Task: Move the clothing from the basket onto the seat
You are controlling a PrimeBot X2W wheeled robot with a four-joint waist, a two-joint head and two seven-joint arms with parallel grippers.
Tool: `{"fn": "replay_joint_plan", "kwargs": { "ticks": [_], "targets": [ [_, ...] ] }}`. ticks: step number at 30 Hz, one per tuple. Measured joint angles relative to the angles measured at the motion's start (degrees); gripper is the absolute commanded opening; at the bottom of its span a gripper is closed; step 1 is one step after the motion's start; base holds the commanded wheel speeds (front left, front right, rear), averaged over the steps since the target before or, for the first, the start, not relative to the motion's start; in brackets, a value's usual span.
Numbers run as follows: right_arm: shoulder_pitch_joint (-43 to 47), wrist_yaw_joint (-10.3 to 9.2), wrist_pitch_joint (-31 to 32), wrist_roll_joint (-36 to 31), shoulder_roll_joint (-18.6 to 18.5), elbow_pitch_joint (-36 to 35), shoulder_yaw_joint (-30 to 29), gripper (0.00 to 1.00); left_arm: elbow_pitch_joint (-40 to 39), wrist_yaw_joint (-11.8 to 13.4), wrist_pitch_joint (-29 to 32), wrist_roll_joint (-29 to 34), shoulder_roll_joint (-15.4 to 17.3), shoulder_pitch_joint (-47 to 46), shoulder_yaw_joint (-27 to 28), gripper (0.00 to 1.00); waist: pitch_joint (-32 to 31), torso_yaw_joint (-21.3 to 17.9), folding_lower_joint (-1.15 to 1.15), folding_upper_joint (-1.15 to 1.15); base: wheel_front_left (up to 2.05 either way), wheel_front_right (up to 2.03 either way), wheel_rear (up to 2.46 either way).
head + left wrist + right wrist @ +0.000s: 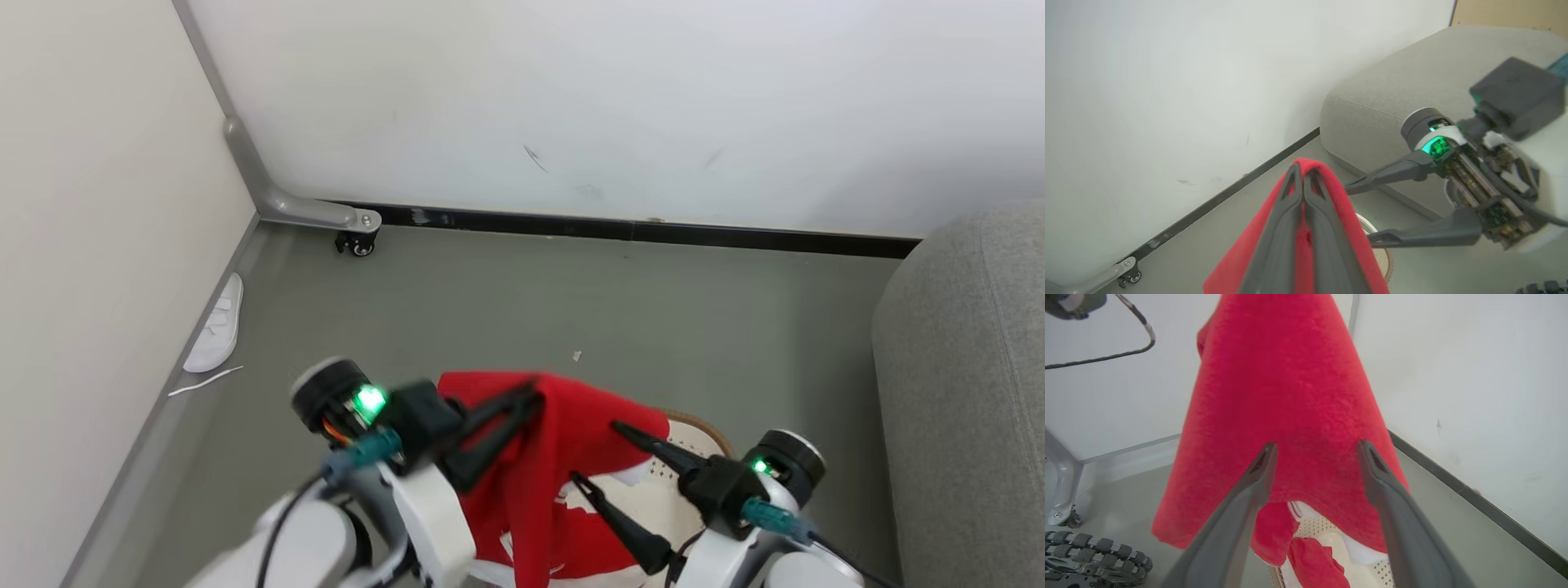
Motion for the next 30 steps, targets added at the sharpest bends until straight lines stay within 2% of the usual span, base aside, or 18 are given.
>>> {"fn": "replay_joint_plan", "kwargs": {
  "ticks": [4, 10, 24, 30],
  "targets": [
    [-2.01, 0.00, 0.01, 0.08, -1.19, 0.01, 3.43, 1.00, -2.83, 0.00, 0.46, -1.02, 2.55, -0.03, -4.98, 0.00, -0.44, -0.09, 0.00, 0.00, 0.00, 0.00, 0.00],
    [-4.50, 0.00, 0.00, 1.01, -3.41, -0.01, 5.75, 1.00, -5.15, 0.00, 0.96, -3.54, 5.61, -0.26, -8.16, 0.00, -0.83, -0.60, 0.00, 0.00, 0.00, 0.00, 0.00],
    [-4.74, 0.00, 0.01, 6.54, -4.76, 0.22, 11.50, 1.00, -9.77, 0.00, -0.16, -7.57, 8.00, -2.97, -10.17, 0.00, -0.23, -0.89, 0.00, 0.00, 0.00, 0.00, 0.00],
    [-7.85, 0.00, 0.01, 7.31, -5.23, 0.04, 13.22, 1.00, -10.59, 0.00, -0.66, -8.64, 9.61, -3.96, -11.74, 0.00, 0.34, -0.83, 0.00, 0.00, 0.00, 0.00, 0.00]
  ]
}}
